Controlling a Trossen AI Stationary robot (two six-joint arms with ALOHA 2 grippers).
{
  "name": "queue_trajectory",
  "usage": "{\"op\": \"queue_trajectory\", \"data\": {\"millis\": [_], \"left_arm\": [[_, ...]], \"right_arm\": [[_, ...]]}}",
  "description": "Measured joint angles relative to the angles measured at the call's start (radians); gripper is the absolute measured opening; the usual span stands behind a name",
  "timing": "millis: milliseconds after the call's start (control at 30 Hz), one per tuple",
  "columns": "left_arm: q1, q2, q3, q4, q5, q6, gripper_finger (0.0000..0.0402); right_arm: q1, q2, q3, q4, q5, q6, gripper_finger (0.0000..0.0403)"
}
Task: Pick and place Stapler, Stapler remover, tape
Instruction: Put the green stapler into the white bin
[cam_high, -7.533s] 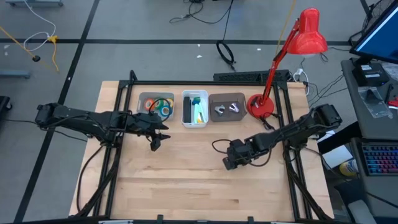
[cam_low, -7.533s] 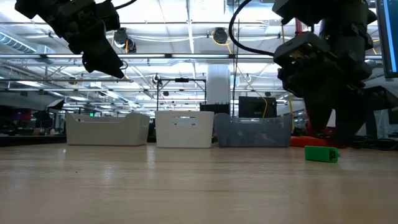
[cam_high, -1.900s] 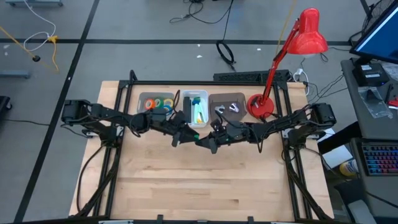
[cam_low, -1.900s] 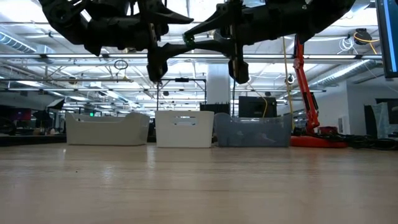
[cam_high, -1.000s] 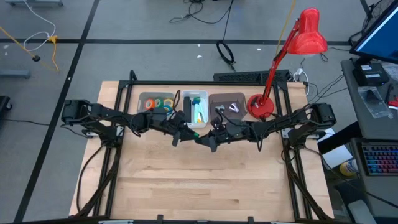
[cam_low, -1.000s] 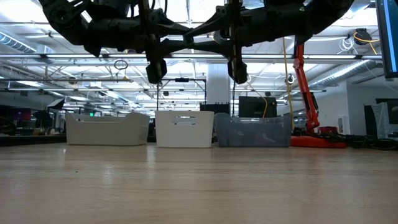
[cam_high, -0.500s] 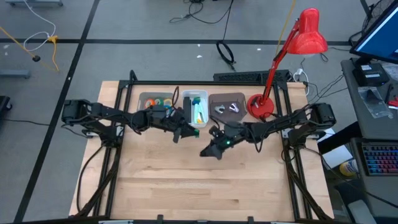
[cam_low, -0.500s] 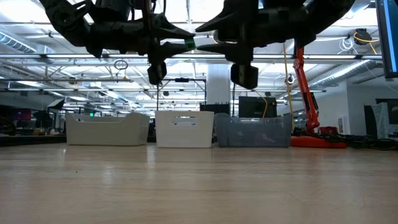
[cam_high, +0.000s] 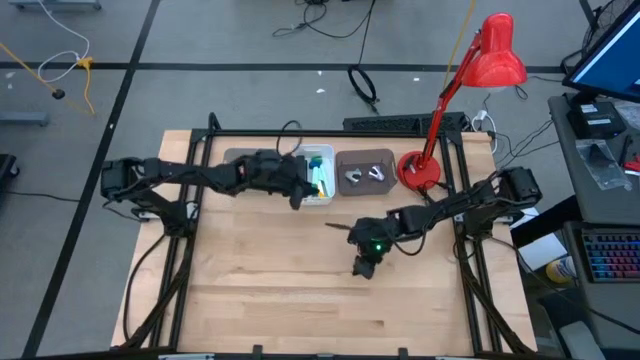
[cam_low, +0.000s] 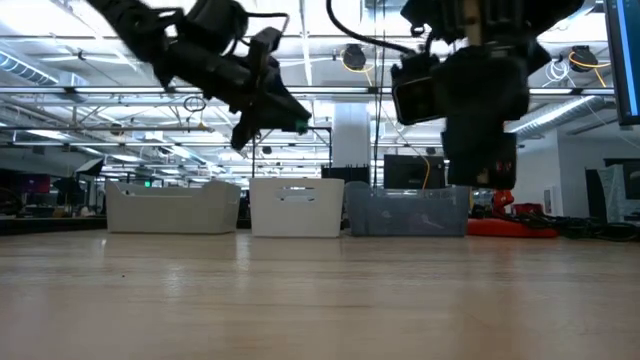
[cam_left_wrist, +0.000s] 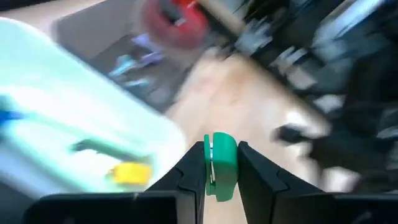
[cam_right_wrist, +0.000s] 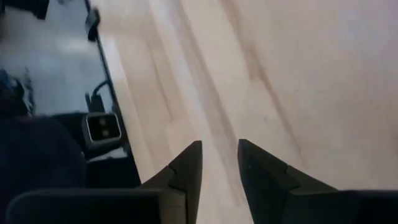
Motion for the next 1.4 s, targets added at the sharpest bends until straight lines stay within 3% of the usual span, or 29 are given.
{"op": "queue_trajectory", "data": {"millis": [200, 467, 633, 733, 1000, 1133, 1400], "left_arm": [[0.042, 0.0, 0.204, -0.404, -0.205, 0.213, 0.0072], [0.148, 0.035, 0.3, -0.481, -0.268, 0.237, 0.0073], [0.158, 0.161, 0.421, -0.538, -0.262, 0.336, 0.0073], [0.158, 0.259, 0.531, -0.654, -0.268, 0.424, 0.0074], [0.169, 0.504, 0.819, -0.907, -0.293, 0.615, 0.0074], [0.175, 0.594, 0.925, -1.004, -0.3, 0.672, 0.0074], [0.2, 0.657, 1.0, -1.073, -0.291, 0.708, 0.0074]], "right_arm": [[0.055, -0.044, -0.004, -0.097, 0.099, -0.052, 0.0086], [0.102, -0.264, -0.091, -0.164, 0.372, -0.043, 0.0073], [0.115, -0.409, -0.174, -0.148, 0.485, -0.018, 0.0073], [0.122, -0.48, -0.219, -0.136, 0.531, -0.002, 0.0072], [0.122, -0.64, -0.391, -0.109, 0.526, -0.001, 0.0074], [0.123, -0.714, -0.5, 0.028, 0.522, -0.011, 0.0074], [0.124, -0.853, -0.743, 0.554, 0.496, -0.117, 0.0074]]}}
